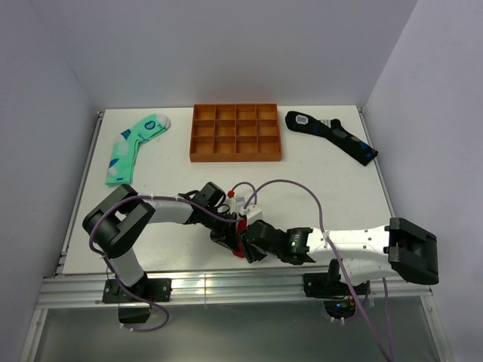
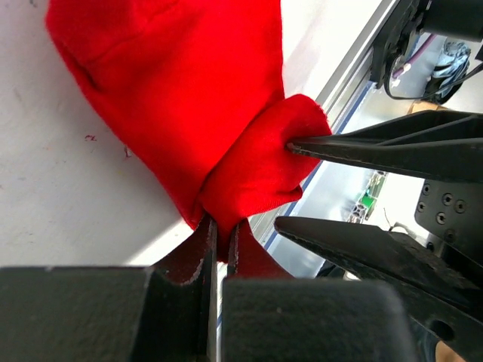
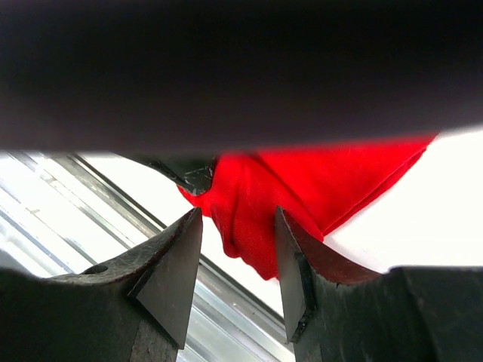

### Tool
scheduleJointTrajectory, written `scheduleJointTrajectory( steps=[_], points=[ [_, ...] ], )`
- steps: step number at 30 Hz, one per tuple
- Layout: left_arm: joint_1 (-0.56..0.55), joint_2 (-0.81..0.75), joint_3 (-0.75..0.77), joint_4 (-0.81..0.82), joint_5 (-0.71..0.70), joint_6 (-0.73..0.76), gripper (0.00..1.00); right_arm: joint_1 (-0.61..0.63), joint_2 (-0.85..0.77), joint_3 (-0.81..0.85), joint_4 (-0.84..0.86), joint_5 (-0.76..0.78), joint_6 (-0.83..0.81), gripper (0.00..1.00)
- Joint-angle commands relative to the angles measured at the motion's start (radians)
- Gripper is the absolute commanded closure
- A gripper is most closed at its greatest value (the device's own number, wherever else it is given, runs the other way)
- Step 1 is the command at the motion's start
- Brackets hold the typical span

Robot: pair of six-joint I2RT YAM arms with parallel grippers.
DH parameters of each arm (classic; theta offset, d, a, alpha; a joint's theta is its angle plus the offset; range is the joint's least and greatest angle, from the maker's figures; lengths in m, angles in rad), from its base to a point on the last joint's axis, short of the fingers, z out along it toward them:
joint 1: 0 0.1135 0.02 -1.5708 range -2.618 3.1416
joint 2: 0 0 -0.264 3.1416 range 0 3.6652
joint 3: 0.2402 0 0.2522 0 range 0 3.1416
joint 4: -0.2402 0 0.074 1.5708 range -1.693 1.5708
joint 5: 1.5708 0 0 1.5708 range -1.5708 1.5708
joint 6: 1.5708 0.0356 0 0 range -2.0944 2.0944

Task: Roll the socks
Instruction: Roll the sock at the center of the board.

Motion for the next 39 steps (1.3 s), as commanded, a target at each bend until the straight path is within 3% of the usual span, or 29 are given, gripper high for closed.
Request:
scheduleJointTrajectory(
  steps=[1, 17, 28, 33, 39],
  points=[
    [0.015, 0.025, 0.027, -0.055, -0.064, 0.058, 1.0, 0.043, 0.029, 0.036, -0.089, 0.037, 0.079, 0.5],
    [0.023, 0.031, 0.044, -0.072, -0.055, 0.074, 1.0, 0.167, 0.166, 0.106, -0.281, 0.146, 0.293, 0.5],
    [0.037, -0.008, 0.033, -0.039, -0.035, 0.037, 1.0, 0.178, 0.278, 0.138, -0.338, 0.122, 0.362, 0.51],
    [0.054, -0.055, -0.017, 0.085, -0.004, -0.064, 1.0, 0.166, 0.265, 0.123, -0.34, 0.123, 0.39, 0.56],
    [0.069, -0.092, -0.048, 0.168, -0.007, -0.146, 0.96, 0.155, 0.27, 0.123, -0.33, 0.106, 0.369, 0.71]
  ],
)
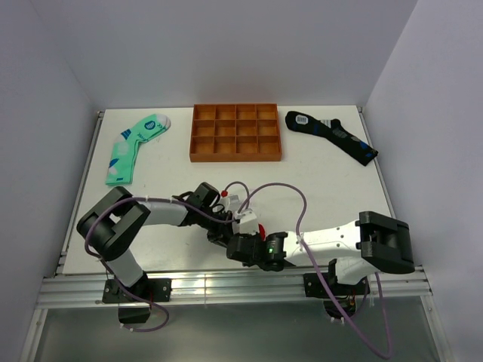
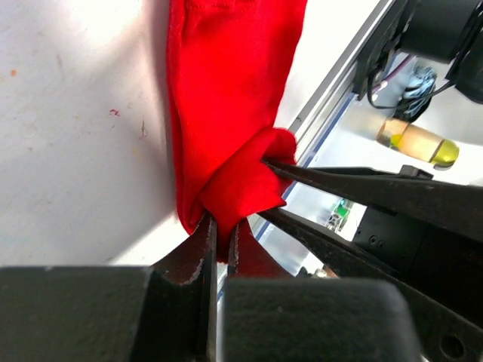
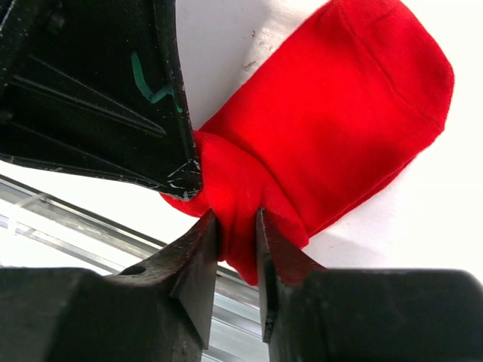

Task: Roll the socks
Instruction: Roll the sock at the center of the board.

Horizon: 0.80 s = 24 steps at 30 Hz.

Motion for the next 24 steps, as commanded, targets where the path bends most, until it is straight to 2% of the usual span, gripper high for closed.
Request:
scheduleJointTrajectory(
  steps=[1, 6, 11, 17, 19, 24],
  points=[
    [0.038, -0.071, -0.007, 0.135, -0.046, -0.069, 0.93, 0.003, 0.052, -0.043, -0.104, -0.132, 0.024, 0.73],
    [0.056, -0.166, -0.028, 0.172, -0.12, -0.129, 0.84, -0.02, 0.017, -0.075, -0.034, -0.183, 0.005, 0.74],
    [0.072, -0.284, -0.056, 0.189, -0.265, -0.172, 0.8, -0.057, -0.071, -0.138, 0.043, -0.232, -0.01, 0.74],
    [0.075, -0.373, -0.056, 0.124, -0.419, -0.151, 0.77, -0.082, -0.071, -0.129, 0.08, -0.264, -0.054, 0.73],
    [0.078, -0.405, -0.07, 0.092, -0.483, -0.143, 0.77, -0.099, -0.057, -0.132, 0.13, -0.301, -0.087, 0.74],
    [0.084, -0.611, -0.131, 0.02, -0.701, -0.166, 0.75, -0.168, -0.057, -0.181, 0.328, -0.422, -0.174, 0.74]
  ],
)
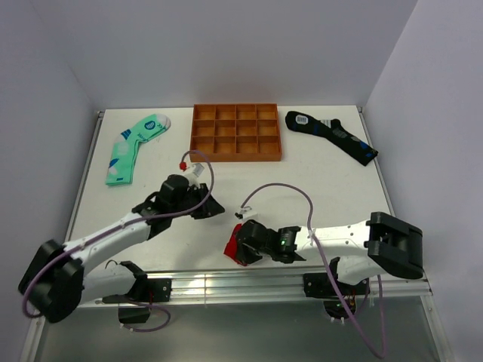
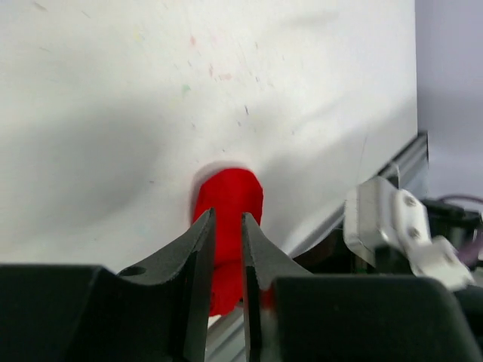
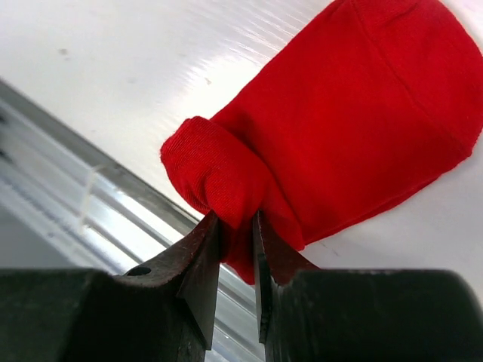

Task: Roll the socks
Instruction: Roll the sock at the center of the board.

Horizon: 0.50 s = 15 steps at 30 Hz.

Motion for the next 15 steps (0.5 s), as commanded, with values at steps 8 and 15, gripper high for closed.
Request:
scheduleJointTrajectory(
  steps=[8, 15],
  points=[
    [0.006, -0.34, -0.115, -0.111, -0.297, -0.042, 0.75, -0.214, 0.121, 0.01, 0.194, -0.386, -0.298, 0.74],
    [0.006, -0.371, -0.19, -0.077, -0.297, -0.025, 0.71, -0.389, 0.336, 0.217, 0.05, -0.676, -0.452, 0.74]
  ],
)
